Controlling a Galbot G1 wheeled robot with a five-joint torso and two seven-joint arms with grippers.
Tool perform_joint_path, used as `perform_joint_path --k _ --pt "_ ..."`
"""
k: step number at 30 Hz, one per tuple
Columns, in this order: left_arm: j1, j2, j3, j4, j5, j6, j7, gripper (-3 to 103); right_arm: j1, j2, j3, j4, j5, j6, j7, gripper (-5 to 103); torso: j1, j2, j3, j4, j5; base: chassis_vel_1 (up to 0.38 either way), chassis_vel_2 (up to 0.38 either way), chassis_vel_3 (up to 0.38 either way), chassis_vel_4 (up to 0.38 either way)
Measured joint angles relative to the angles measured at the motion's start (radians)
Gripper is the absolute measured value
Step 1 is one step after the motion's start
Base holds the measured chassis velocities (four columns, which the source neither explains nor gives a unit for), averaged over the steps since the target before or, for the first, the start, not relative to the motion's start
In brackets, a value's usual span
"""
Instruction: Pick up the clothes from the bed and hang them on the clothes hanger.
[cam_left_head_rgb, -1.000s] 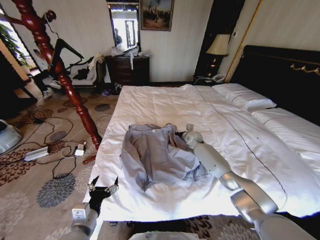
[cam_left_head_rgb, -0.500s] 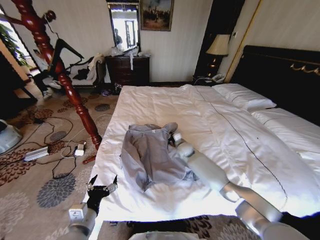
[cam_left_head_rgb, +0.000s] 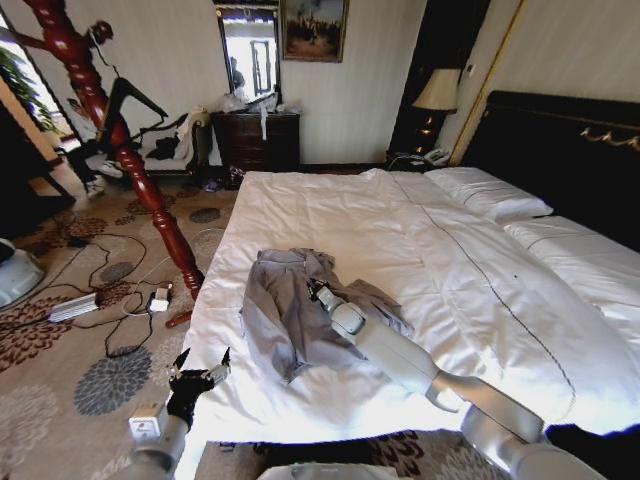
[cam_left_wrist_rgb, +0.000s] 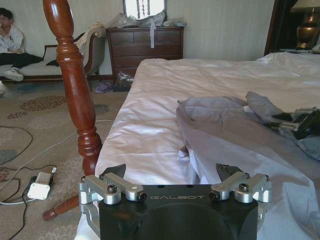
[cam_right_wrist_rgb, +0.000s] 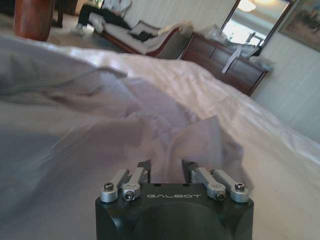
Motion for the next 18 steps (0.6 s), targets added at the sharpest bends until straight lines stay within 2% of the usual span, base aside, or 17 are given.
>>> perform_joint_path --k 3,4,7,8,9,10,11,12,14,16,18 --pt "-0.003 0.001 -0.002 0.001 -0.002 0.001 -0.001 100 -0.007 -0.049 0.013 0.047 0.030 0.007 -0.004 47 0.000 0.000 0.000 -0.0002 -0.0002 0.000 0.000 0.000 0.000" --pt "-0.005 0.001 -0.002 0.001 -0.004 0.001 -0.002 100 -0.010 -0.068 0.019 0.070 0.049 0.011 -0.007 47 0.000 0.000 0.000 -0.0007 -0.0001 0.000 0.000 0.000 0.000" --pt "-0.008 0.001 0.004 0.005 -0.006 0.003 -0.004 100 -0.020 -0.114 0.053 0.151 0.162 0.013 -0.011 62 0.000 0.000 0.000 -0.0005 0.0000 0.000 0.000 0.000 0.000" --pt "-0.008 0.001 0.004 0.005 -0.006 0.003 -0.004 100 -0.020 -0.114 0.053 0.151 0.162 0.013 -0.011 62 0.000 0.000 0.000 -0.0005 0.0000 0.000 0.000 0.000 0.000" --pt "-0.009 -0.001 0.008 0.007 -0.006 0.003 -0.004 100 -0.020 -0.117 0.068 0.173 0.221 0.003 -0.002 62 0.000 0.000 0.000 -0.0005 -0.0001 0.000 0.000 0.000 0.000" --pt "-0.009 -0.003 0.014 0.010 -0.004 0.003 -0.004 100 -0.015 -0.109 0.093 0.192 0.330 -0.023 0.020 73 0.000 0.000 0.000 -0.0004 -0.0001 0.000 0.000 0.000 0.000" --pt "-0.010 -0.005 0.019 0.012 -0.002 0.003 -0.004 100 -0.004 -0.094 0.115 0.192 0.415 -0.045 0.038 73 0.000 0.000 0.000 -0.0003 0.0000 0.000 0.000 0.000 0.000" --pt "-0.010 -0.005 0.019 0.012 -0.002 0.003 -0.004 100 -0.004 -0.094 0.115 0.192 0.415 -0.045 0.038 73 0.000 0.000 0.000 -0.0003 0.0000 0.000 0.000 0.000 0.000" --pt "-0.011 -0.012 0.035 0.015 0.009 0.002 -0.004 100 0.038 -0.037 0.161 0.152 0.565 -0.086 0.069 84 0.000 0.000 0.000 0.0002 -0.0002 0.000 0.000 0.000 0.000" --pt "-0.009 -0.016 0.045 0.015 0.019 -0.001 -0.002 100 0.089 0.009 0.180 0.103 0.650 -0.122 0.086 95 0.000 0.000 0.000 0.0005 0.0001 0.000 0.000 0.000 0.000" --pt "-0.009 -0.019 0.049 0.015 0.025 -0.004 0.000 100 0.116 0.019 0.182 0.086 0.677 -0.148 0.092 98 0.000 0.000 0.000 0.0007 0.0000 0.000 0.000 0.000 0.000"
